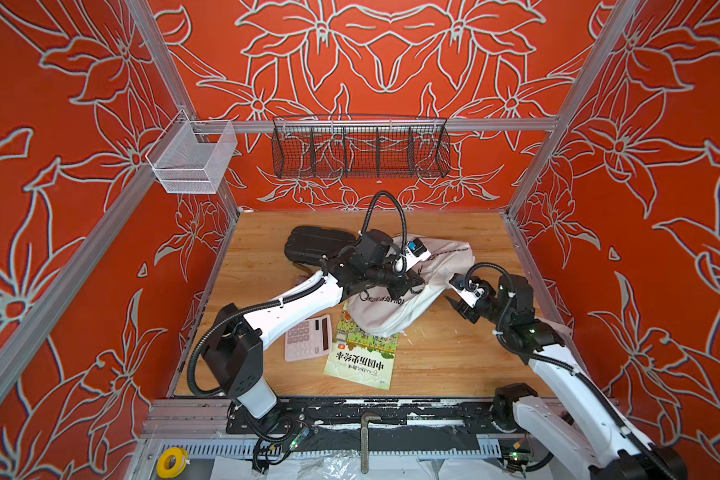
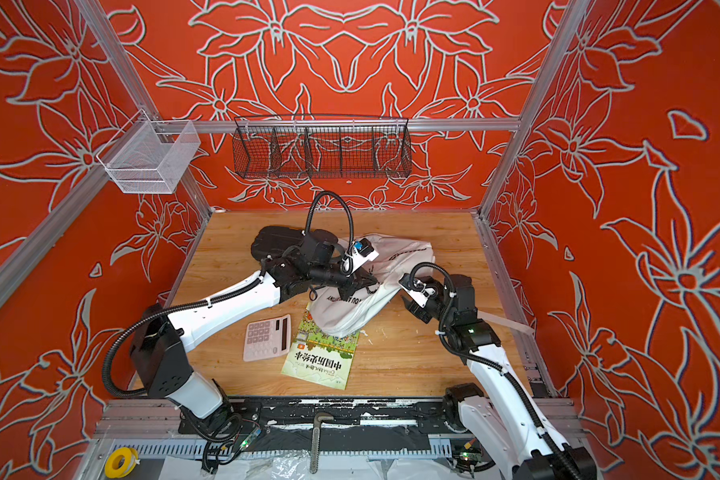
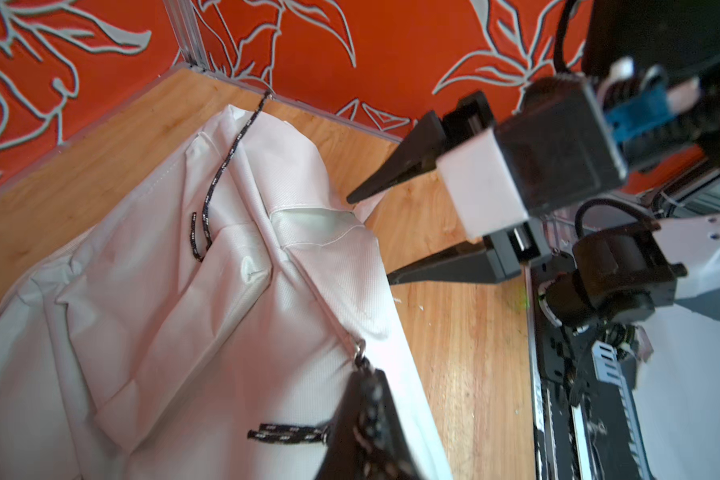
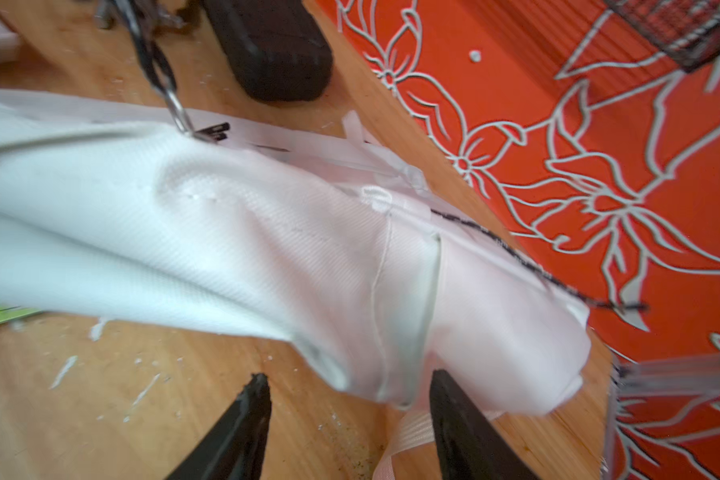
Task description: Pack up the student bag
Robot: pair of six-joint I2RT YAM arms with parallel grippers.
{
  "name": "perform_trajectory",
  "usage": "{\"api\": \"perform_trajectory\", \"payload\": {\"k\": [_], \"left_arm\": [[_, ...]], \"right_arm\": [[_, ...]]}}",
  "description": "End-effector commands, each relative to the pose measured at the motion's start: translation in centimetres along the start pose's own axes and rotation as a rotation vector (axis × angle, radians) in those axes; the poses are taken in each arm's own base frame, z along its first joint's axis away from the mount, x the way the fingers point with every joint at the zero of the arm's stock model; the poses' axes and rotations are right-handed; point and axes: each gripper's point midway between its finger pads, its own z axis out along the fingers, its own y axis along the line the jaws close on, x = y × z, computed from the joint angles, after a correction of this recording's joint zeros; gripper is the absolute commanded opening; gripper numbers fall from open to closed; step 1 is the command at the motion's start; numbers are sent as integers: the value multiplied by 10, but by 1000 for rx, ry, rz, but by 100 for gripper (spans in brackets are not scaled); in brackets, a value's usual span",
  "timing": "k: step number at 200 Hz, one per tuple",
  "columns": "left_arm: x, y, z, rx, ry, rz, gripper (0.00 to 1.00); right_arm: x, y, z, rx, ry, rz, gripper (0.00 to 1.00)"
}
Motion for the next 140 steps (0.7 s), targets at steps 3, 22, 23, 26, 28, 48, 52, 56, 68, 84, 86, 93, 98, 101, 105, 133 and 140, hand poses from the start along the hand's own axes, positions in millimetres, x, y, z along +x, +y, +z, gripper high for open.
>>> {"api": "perform_trajectory", "payload": {"k": [3, 22, 23, 26, 28, 48, 52, 56, 68, 84, 86, 93, 98, 101, 105, 133, 140], "left_arm": [[22, -6, -9, 5, 79, 39, 0], [37, -3, -5, -3, 119, 20, 0], [38, -3, -5, -3, 120, 19, 0], [39, -3, -4, -2, 124, 16, 0], [40, -3, -4, -1, 126, 14, 0], [49, -3, -1, 0, 149, -22, 0], [51, -2, -1, -2, 154, -29, 0], [55, -1, 0, -6, 162, -36, 0], [65, 0, 0, -20, 180, -58, 0], [80, 1, 0, -41, 194, -85, 0], [82, 1, 0, -44, 195, -89, 0], [87, 2, 0, -53, 197, -100, 0], [91, 2, -1, -58, 197, -106, 0], [94, 2, 0, -61, 199, -111, 0], [96, 2, -1, -68, 198, -116, 0], [114, 6, 0, -104, 183, -138, 0], [117, 8, 1, -117, 178, -139, 0]], "right_arm": [[-16, 34, -6, -260, -44, -92, 63], [-35, 31, -7, -314, -95, -113, 63], [-36, 31, -6, -316, -96, -116, 63], [-36, 31, -5, -320, -97, -124, 63], [-36, 30, -4, -322, -97, -129, 63], [-23, 33, 15, -358, -64, -182, 62], [-20, 36, 19, -376, -60, -189, 62], [-18, 39, 22, -390, -58, -194, 61], [-14, 52, 32, -452, -59, -230, 60], [-10, 69, 47, -510, -82, -276, 60], [-8, 71, 49, -519, -82, -281, 59], [-5, 78, 55, -540, -86, -306, 58], [-2, 83, 60, -552, -89, -319, 56], [0, 84, 63, -554, -91, -326, 56], [2, 87, 67, -560, -94, -335, 55], [9, 107, 79, -626, -132, -367, 53], [11, 113, 78, -662, -145, -372, 52]]}}
